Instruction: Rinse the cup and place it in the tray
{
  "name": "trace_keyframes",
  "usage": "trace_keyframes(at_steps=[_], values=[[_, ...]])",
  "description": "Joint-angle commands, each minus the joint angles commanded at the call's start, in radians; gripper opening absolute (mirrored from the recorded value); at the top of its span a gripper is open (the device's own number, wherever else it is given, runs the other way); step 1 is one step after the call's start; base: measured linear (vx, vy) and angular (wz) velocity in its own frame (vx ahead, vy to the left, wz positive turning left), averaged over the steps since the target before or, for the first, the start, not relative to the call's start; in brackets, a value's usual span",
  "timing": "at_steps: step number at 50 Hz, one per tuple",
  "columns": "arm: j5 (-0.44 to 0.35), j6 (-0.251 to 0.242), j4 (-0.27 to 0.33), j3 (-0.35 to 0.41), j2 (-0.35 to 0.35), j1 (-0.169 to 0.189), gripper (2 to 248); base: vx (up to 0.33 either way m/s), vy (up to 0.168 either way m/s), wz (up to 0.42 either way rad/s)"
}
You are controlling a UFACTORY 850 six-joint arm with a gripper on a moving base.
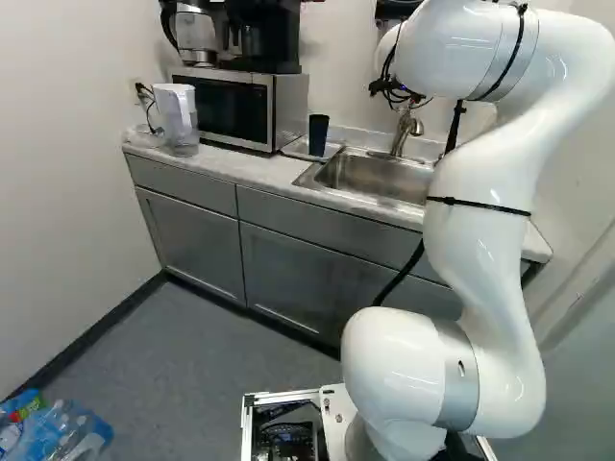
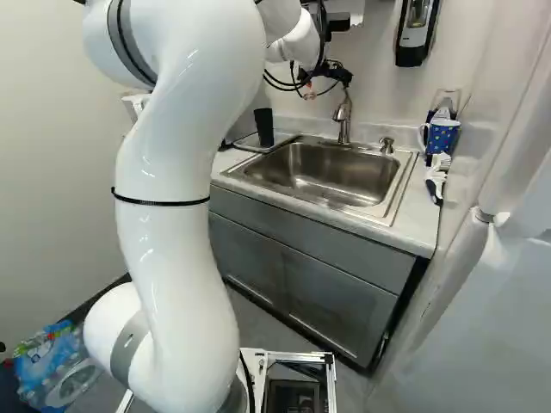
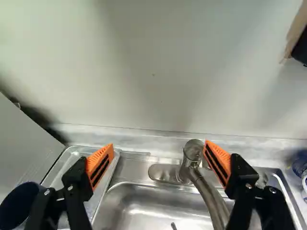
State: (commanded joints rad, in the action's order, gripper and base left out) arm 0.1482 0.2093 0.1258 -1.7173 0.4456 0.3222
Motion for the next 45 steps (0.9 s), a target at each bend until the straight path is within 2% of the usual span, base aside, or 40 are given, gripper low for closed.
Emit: trace_keyframes(at_steps=[14,23,27,45], values=[[-0.004,0.000,0.000,0.000,0.000,0.000,247,0.000,0.000,0.000],[-0.069,0.000,0.000,0.003,-0.003,-0.002,247,0.000,0.000,0.000],[-0.102,0.000,0.000,0.013,-0.010,-0.007,247,0.000,0.000,0.000],[-0.100,0.000,0.000,0.071,-0.059,-0.042,247,0.000,0.000,0.000]])
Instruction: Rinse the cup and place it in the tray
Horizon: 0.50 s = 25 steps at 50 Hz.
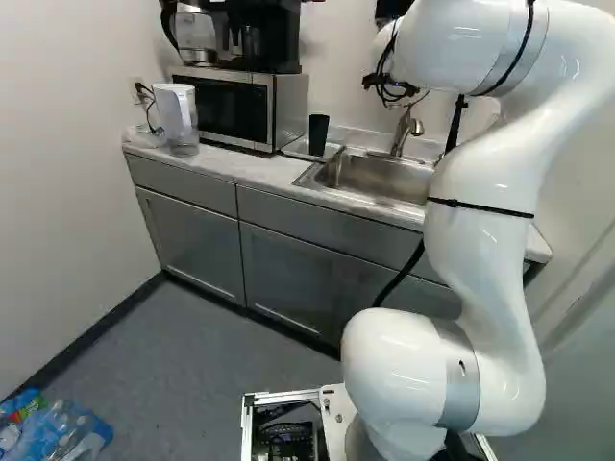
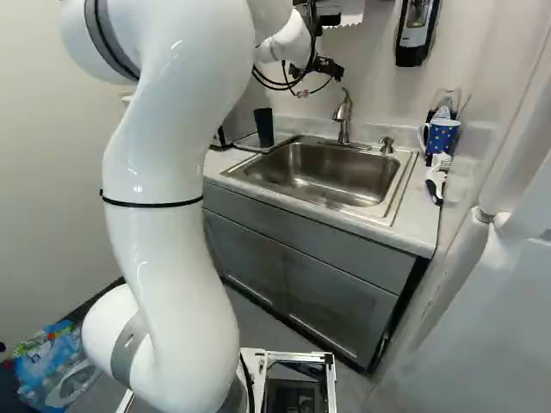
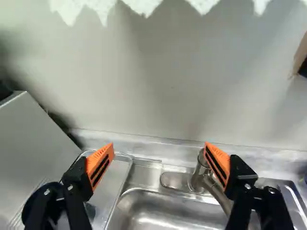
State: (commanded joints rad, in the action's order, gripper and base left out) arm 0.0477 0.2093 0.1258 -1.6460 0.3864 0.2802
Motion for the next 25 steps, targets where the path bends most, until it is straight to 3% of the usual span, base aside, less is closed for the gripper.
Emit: trace_keyframes(at_steps=[25], values=[[0.066,0.000,0.000,0.115,-0.098,-0.041,247,0.000,0.000,0.000]])
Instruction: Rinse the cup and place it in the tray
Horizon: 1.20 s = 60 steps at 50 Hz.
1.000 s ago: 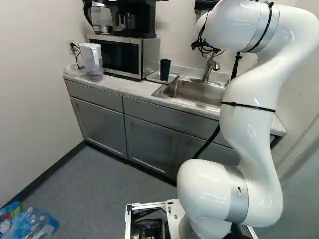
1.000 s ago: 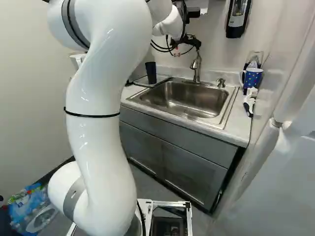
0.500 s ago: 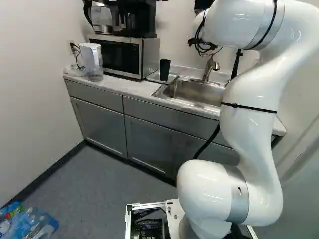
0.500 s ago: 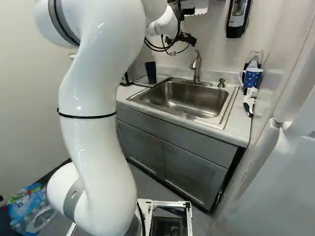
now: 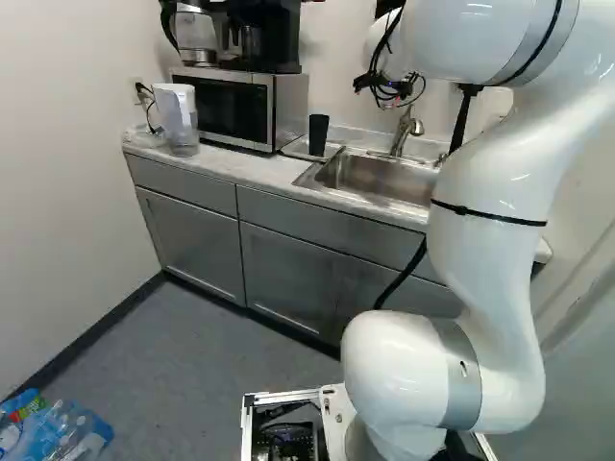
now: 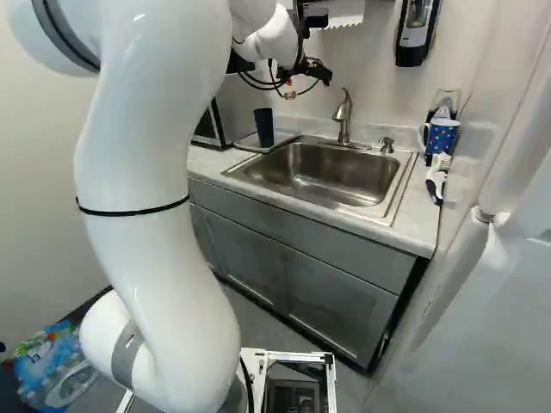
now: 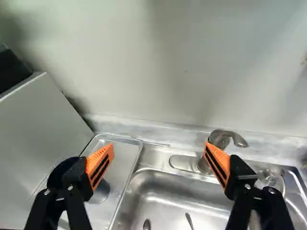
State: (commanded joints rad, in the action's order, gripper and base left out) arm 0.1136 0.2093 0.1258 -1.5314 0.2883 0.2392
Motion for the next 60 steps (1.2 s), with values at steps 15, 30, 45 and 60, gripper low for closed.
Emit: trace_keyframes(at_steps=[15,30,45,60], values=[[0.056,0.000,0.000,0.090,-0.080,-0.010,247,0.000,0.000,0.000],[0.112,0.000,0.000,0.177,-0.159,-0.011,247,0.000,0.000,0.000],[0.168,0.000,0.000,0.257,-0.236,-0.002,247,0.000,0.000,0.000],[0.217,0.000,0.000,0.335,-0.313,0.009,247,0.000,0.000,0.000]])
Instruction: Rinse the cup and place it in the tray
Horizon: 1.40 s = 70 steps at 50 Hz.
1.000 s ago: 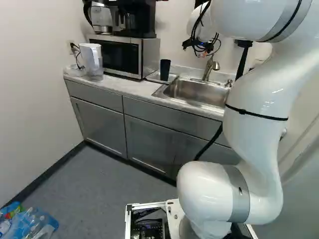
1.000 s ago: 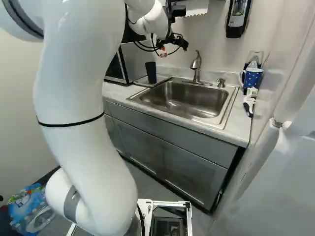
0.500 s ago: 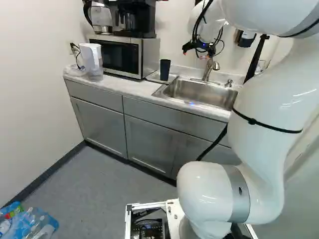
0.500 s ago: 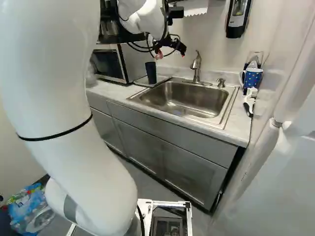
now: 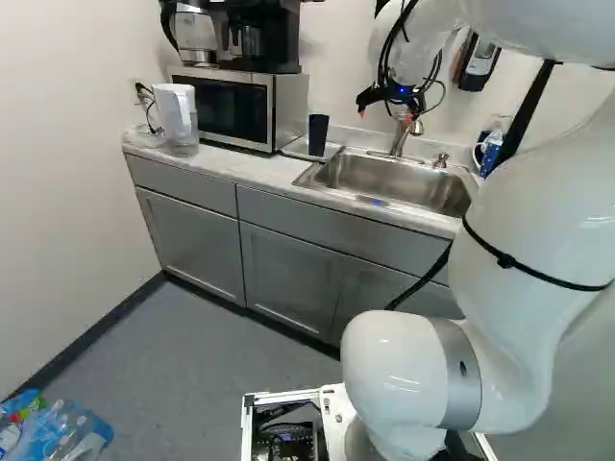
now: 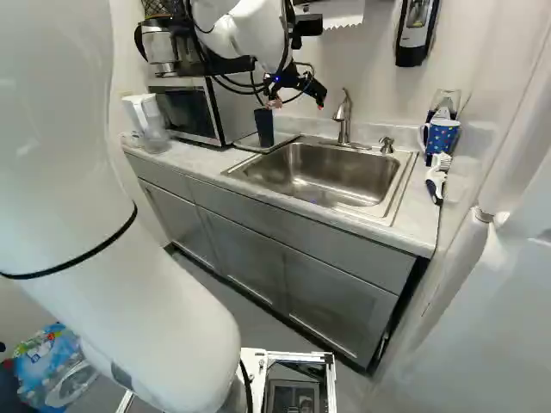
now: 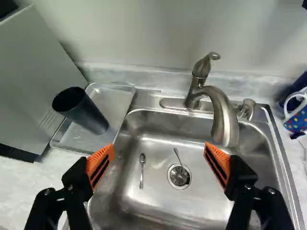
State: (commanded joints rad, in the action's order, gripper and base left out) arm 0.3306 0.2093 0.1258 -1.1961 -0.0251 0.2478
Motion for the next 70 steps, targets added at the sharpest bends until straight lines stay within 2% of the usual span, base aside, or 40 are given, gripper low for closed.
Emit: trace_keyframes(at_steps=[29,70], values=[[0.057,0.000,0.000,0.143,-0.150,0.025,247,0.000,0.000,0.000],[0.057,0.000,0.000,0.144,-0.152,0.026,247,0.000,0.000,0.000]])
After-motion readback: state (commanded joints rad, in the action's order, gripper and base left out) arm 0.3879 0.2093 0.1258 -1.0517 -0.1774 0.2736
